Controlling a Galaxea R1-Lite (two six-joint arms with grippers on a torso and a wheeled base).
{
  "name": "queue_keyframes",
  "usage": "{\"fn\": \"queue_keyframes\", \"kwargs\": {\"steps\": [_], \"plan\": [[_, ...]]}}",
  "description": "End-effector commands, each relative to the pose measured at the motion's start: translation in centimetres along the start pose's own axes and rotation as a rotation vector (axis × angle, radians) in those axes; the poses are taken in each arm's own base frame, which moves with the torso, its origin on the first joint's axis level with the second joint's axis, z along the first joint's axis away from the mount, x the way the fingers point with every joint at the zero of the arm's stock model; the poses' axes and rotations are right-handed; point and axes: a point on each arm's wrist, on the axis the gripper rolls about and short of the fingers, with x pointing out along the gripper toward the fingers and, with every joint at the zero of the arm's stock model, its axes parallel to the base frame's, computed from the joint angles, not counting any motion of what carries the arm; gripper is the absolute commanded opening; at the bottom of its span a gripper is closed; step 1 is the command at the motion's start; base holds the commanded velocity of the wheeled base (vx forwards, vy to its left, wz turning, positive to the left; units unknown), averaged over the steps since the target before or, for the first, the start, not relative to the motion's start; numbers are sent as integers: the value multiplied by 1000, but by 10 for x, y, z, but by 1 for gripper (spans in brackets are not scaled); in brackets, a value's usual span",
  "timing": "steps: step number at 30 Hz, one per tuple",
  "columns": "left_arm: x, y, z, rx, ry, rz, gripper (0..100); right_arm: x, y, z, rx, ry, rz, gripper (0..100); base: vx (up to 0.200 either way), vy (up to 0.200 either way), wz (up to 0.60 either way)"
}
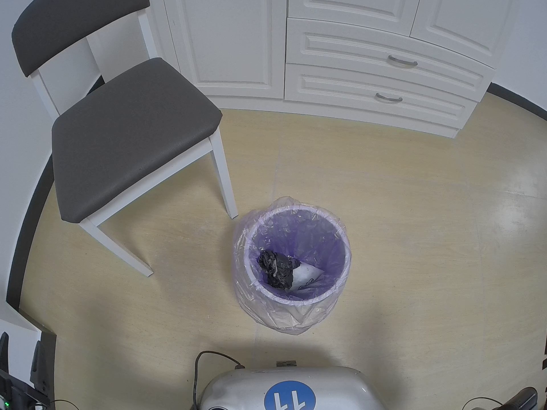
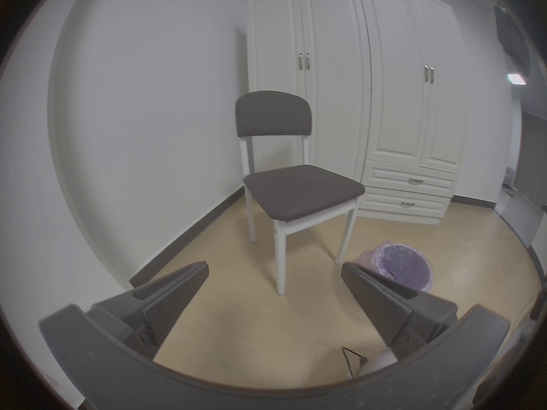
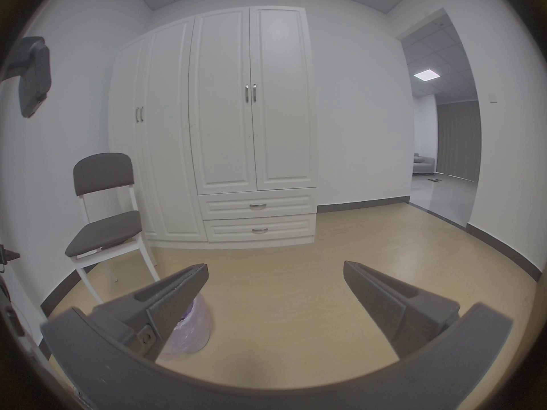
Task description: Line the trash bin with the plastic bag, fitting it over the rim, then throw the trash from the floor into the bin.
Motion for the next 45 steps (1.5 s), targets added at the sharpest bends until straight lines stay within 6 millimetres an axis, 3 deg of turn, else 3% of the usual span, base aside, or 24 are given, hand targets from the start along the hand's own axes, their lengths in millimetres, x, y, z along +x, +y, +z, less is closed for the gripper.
{"fn": "queue_keyframes", "kwargs": {"steps": [1, 9, 18, 25, 45], "plan": [[2, -1, -10, 3, 16, -54, 100, 1, -1, -18, 1, 36, 23, 100, 0, 0, 0], [2, -3, -14, 55, 53, -169, 100, -1, -2, -35, 5, 207, 9, 100, 0, 0, 0], [2, -3, -14, 41, 52, -161, 100, -1, -1, -34, -106, 197, 81, 100, 0, 0, 0], [2, -3, -14, 27, 53, -159, 100, -3, 0, -42, -100, 281, 164, 100, 0, 0, 0], [2, -3, -14, 61, 53, -171, 100, -3, 0, -41, -96, 267, 168, 100, 0, 0, 0]]}}
